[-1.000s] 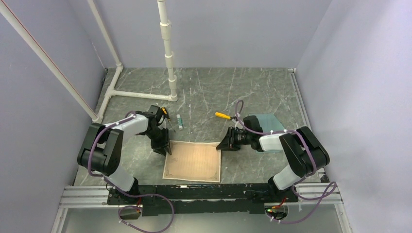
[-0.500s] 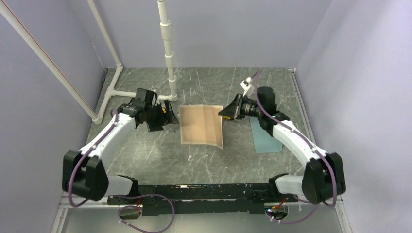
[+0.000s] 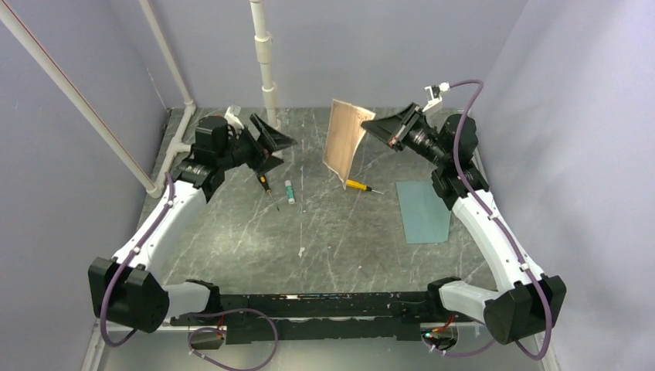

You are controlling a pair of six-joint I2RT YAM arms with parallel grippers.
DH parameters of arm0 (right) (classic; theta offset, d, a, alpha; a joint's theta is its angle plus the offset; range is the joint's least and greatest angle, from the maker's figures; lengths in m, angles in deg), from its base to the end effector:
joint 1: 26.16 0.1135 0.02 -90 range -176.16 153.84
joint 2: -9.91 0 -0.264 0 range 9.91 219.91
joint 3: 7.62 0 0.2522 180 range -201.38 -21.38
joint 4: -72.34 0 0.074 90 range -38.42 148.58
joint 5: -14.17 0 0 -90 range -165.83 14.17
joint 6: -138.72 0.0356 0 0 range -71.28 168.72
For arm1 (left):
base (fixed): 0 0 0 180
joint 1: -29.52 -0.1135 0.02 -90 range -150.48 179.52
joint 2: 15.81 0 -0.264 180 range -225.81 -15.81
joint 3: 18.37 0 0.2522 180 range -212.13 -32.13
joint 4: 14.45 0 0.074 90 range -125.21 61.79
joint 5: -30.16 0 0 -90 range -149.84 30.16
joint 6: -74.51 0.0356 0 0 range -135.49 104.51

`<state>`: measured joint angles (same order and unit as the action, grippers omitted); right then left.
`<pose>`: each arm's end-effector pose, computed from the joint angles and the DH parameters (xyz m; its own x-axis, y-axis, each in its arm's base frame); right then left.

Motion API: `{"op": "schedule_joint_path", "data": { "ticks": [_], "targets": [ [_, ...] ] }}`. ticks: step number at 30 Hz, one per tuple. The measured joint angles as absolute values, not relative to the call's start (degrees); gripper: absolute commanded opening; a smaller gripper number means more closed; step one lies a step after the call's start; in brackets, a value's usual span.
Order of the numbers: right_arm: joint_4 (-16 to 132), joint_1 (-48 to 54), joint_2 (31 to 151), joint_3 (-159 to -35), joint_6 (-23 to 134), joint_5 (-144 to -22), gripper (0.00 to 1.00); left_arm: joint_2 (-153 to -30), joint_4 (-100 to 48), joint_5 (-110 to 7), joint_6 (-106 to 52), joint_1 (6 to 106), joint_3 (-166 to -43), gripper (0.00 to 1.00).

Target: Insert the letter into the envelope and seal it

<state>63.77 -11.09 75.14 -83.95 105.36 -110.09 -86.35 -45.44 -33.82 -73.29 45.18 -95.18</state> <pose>0.2460 0.0870 0.4063 -0.6096 0.5508 -0.5701 -0.4524 0.3489 0.8208 0.2644 -0.0904 0.3456 -0.7445 -0.5810 -0.3288 -0.0070 0.4993 -0.8664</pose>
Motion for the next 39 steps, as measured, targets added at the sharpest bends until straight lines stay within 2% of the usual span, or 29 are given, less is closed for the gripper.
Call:
{"op": "schedule_joint_path", "data": {
  "ticks": [6,13,27,30,39],
  "targets": [
    [72.5,-11.1,79.4,-88.6,117.5,-106.1,0.00,-94.6,-22.3,-24.4,-98.0,46.1,-94.4,0.93],
    [79.6,-11.1,80.7,-91.2,124.7,-103.9,0.00,-97.2,-16.5,-23.9,-117.2,49.0,-95.1,0.93],
    [85.3,-11.1,82.8,-91.2,133.0,-103.4,0.00,-104.9,-8.8,-30.9,-130.9,55.0,-98.0,0.92],
    [85.6,-11.1,82.8,-91.2,133.9,-103.3,0.00,-104.9,-7.4,-33.3,-131.8,55.2,-97.0,0.83],
    [82.7,-11.1,82.2,-91.2,134.3,-102.7,0.00,-104.1,1.8,-46.0,-134.9,55.2,-90.7,0.30]
  ]
}}
